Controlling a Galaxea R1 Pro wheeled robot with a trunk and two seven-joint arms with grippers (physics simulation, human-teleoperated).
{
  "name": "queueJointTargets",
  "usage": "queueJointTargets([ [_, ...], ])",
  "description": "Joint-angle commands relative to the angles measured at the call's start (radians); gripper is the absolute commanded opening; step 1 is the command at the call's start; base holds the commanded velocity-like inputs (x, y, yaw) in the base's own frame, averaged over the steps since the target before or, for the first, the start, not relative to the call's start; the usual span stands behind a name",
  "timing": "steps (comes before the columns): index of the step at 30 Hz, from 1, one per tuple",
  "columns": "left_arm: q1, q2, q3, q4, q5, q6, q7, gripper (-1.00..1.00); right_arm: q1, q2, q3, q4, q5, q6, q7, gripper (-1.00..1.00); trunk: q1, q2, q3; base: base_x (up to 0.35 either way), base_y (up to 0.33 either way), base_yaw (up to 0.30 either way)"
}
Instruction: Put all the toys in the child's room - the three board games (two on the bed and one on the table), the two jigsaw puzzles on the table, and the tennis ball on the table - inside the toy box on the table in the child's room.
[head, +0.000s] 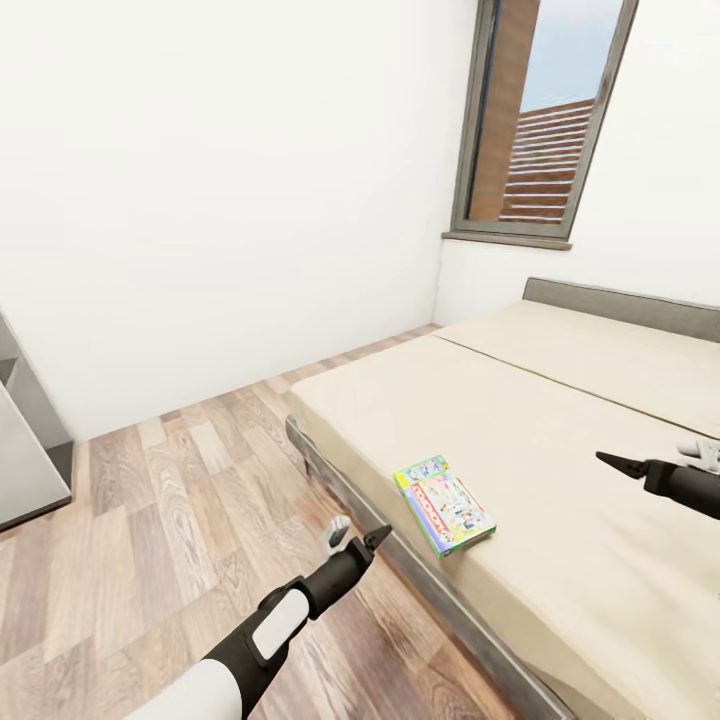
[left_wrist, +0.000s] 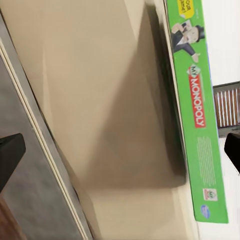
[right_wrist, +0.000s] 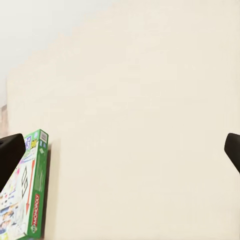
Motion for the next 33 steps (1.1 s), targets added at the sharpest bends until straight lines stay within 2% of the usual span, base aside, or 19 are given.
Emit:
queueJointTargets([
  [1,-0.001,0.001,-0.003,0.001,0.016,0.006,-0.004,1.00,0.001,0.004,-0.002,-0.008,0.009,0.005,0.010,1.00,0.000,0.000,-0.001,0.000,0.000,-0.035],
  [8,-0.002,0.003,-0.003,0.001,0.034,0.006,-0.015,1.00,0.027,0.022,-0.001,-0.057,0.008,0.006,0.011,1.00,0.000,0.000,-0.001,0.000,0.000,-0.020],
  [33,-0.017,-0.001,-0.005,-0.025,0.043,0.007,-0.017,1.00,0.049,0.044,0.001,-0.105,0.007,0.006,0.012,1.00,0.000,0.000,-0.001,0.000,0.000,-0.003],
])
